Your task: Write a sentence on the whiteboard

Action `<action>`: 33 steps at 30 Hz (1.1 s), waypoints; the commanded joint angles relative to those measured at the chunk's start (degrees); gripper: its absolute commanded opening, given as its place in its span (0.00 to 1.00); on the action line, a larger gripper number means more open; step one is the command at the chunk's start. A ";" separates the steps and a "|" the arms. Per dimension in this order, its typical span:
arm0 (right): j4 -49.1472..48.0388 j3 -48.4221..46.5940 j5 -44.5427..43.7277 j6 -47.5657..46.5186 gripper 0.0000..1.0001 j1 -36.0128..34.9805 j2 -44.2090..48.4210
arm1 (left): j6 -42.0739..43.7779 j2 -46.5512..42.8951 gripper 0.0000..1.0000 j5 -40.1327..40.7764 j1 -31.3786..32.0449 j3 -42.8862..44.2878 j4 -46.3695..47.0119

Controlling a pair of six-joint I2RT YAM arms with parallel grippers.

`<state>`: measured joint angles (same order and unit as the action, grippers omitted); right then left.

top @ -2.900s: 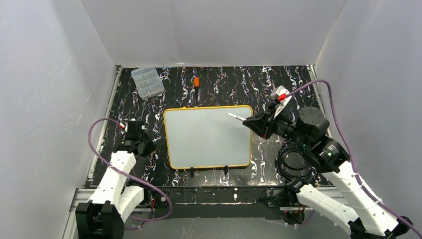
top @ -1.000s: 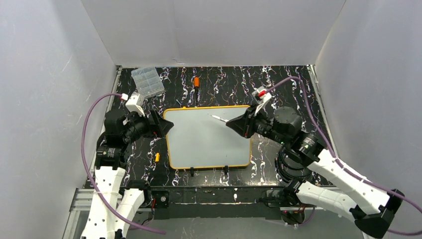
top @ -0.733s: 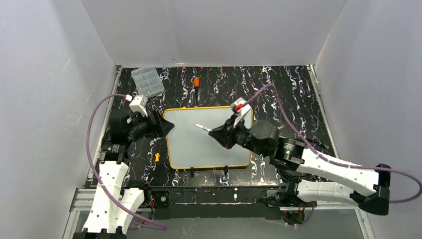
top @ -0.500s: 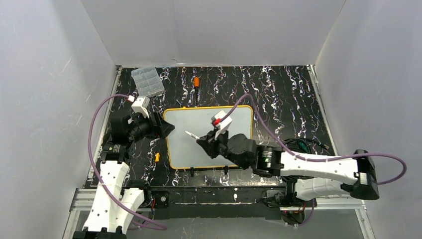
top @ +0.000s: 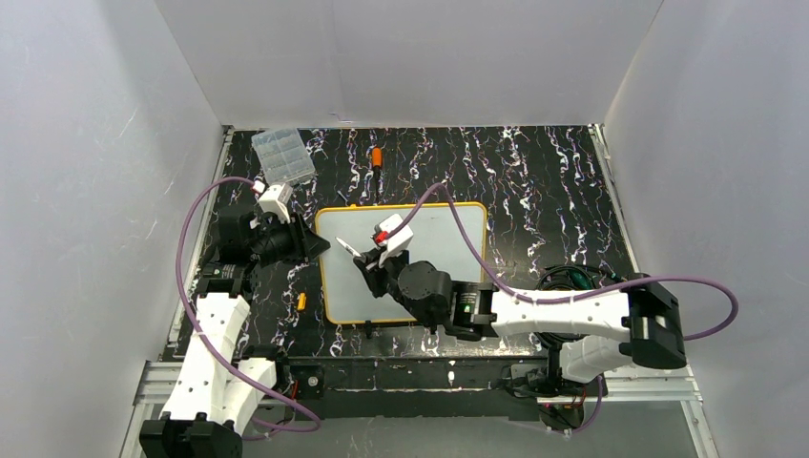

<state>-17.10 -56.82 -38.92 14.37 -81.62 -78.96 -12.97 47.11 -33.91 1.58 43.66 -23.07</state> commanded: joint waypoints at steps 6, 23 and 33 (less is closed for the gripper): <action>-7.22 -4.43 -5.90 -4.24 0.01 -0.38 -3.15 | 0.33 -0.08 0.16 -3.32 0.08 -0.32 0.09; -8.54 -2.03 -4.32 -3.51 0.01 -0.47 -0.97 | 1.10 2.08 0.40 -1.90 0.05 0.33 -2.15; -5.68 -1.95 -5.06 -2.93 0.01 -0.47 -0.28 | 1.85 5.08 0.39 -7.89 -0.50 1.16 -0.38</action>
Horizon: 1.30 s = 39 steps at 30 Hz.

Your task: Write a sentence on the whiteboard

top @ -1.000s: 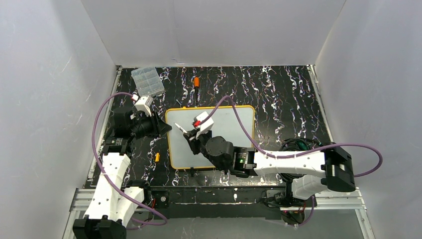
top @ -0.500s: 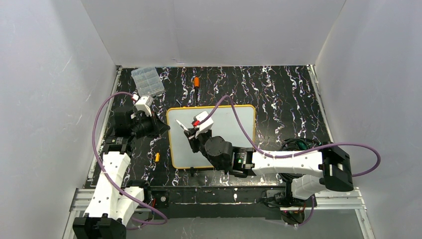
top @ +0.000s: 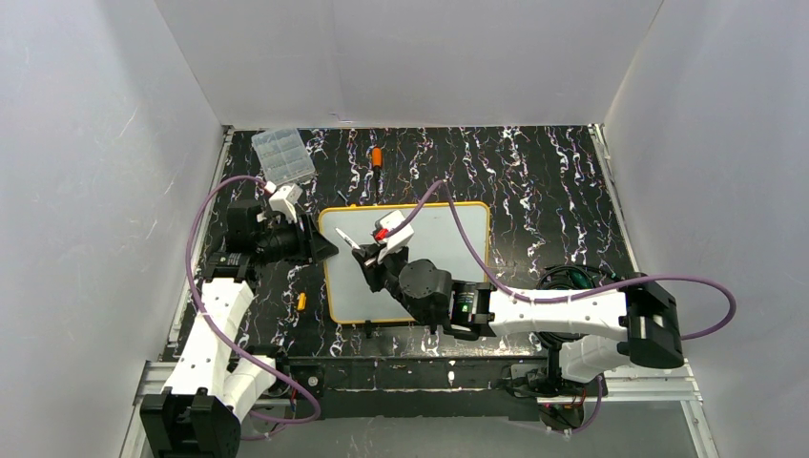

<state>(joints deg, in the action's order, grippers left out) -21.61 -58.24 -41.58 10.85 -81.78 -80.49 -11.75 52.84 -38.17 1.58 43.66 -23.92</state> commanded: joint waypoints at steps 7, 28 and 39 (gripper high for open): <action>-0.37 -1.65 -2.41 0.21 0.01 -0.31 -0.13 | 2.09 -0.17 0.18 2.78 -0.58 1.43 -3.12; 0.43 -1.43 -2.94 0.57 0.01 -0.31 0.76 | 3.85 -5.84 0.00 0.82 -0.44 -1.13 -3.27; 0.78 -0.93 -5.14 0.74 0.01 -0.31 0.79 | 4.04 -6.36 0.00 2.56 -0.44 -1.39 -4.38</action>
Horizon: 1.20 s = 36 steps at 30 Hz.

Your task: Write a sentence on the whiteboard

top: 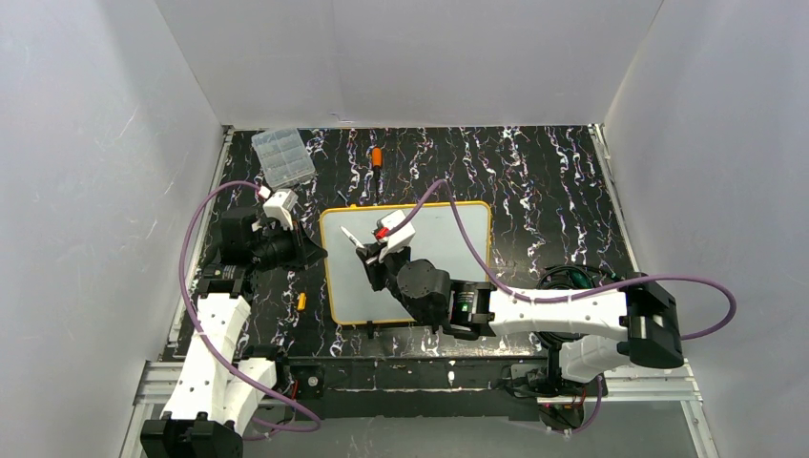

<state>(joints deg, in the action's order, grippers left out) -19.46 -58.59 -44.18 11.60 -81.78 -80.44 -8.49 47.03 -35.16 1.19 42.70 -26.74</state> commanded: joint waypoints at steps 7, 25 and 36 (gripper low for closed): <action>-1.58 -3.12 -3.99 -1.07 0.01 -0.31 -2.90 | 1.32 -0.33 0.00 0.22 0.00 -0.33 -1.82; 1.23 -5.38 -8.20 -1.05 0.01 -0.31 -7.04 | 1.80 -0.70 0.00 0.58 0.28 -0.33 -1.91; 4.20 -3.16 -11.54 1.06 0.01 -0.31 -4.15 | 1.77 -0.71 0.00 1.03 0.33 -0.25 -2.00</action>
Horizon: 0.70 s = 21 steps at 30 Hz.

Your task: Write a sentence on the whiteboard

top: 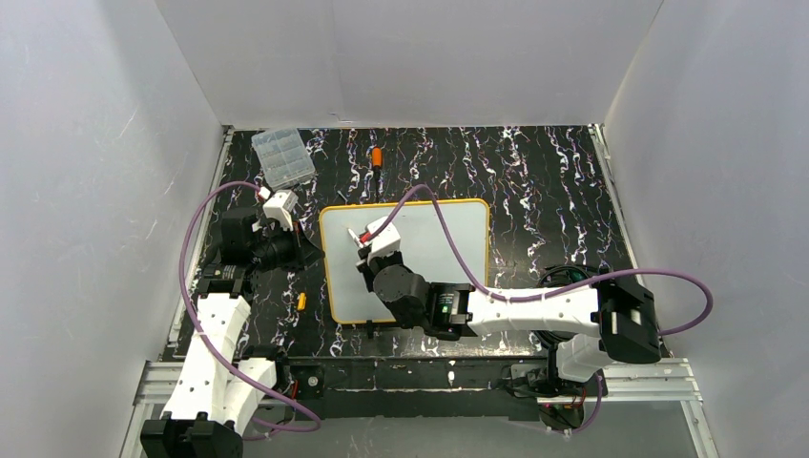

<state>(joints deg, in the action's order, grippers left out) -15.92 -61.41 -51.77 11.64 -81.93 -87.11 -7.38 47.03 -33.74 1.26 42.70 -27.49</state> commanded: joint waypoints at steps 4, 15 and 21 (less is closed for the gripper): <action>0.80 -0.30 -4.04 1.02 0.01 -0.16 2.74 | 0.76 -0.64 0.00 -0.43 0.27 -0.25 -1.26; -3.95 1.80 0.56 -2.63 0.01 -2.01 5.23 | 0.61 -1.04 0.00 -1.14 0.36 0.01 -1.31; -5.62 1.98 0.01 -3.98 0.01 -3.58 5.99 | -0.63 -2.10 0.22 1.96 0.41 0.72 -2.09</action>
<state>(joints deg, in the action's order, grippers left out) -17.15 -59.16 -51.03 9.26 -84.68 -83.11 -7.49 46.61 -32.97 1.34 42.70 -28.03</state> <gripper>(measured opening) 0.197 0.157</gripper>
